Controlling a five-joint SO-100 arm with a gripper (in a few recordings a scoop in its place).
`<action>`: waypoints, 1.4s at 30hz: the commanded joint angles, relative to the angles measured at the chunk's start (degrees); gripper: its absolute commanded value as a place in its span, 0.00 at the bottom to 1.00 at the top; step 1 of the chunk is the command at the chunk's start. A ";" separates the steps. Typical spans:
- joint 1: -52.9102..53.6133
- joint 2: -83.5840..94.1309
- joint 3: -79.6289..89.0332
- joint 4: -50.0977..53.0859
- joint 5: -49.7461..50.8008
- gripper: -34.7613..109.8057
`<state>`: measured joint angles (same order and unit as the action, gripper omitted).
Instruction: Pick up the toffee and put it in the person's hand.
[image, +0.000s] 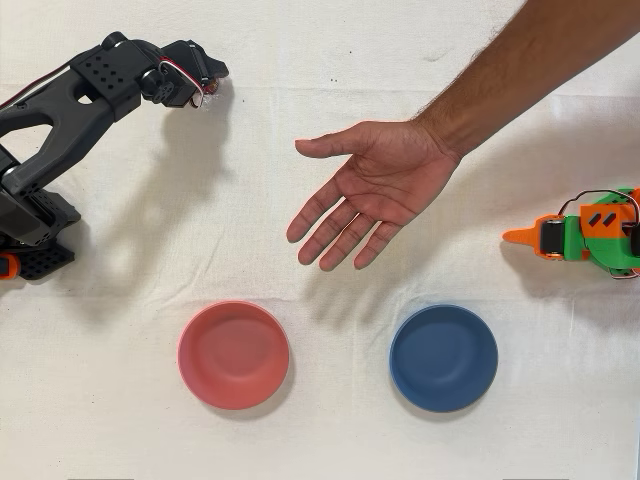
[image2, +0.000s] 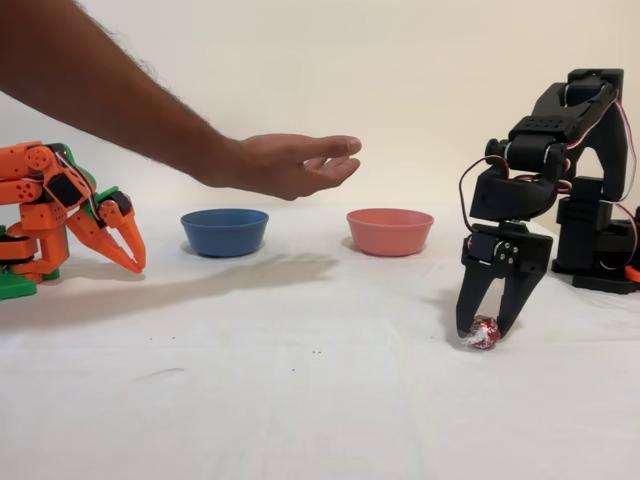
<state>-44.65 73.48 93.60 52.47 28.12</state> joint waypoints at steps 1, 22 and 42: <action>-0.70 2.29 0.44 -0.09 2.11 0.39; -0.26 2.64 -0.09 -0.79 3.96 0.33; 6.06 12.04 -0.70 -1.76 -1.32 0.35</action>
<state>-39.99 76.82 94.48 50.71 27.42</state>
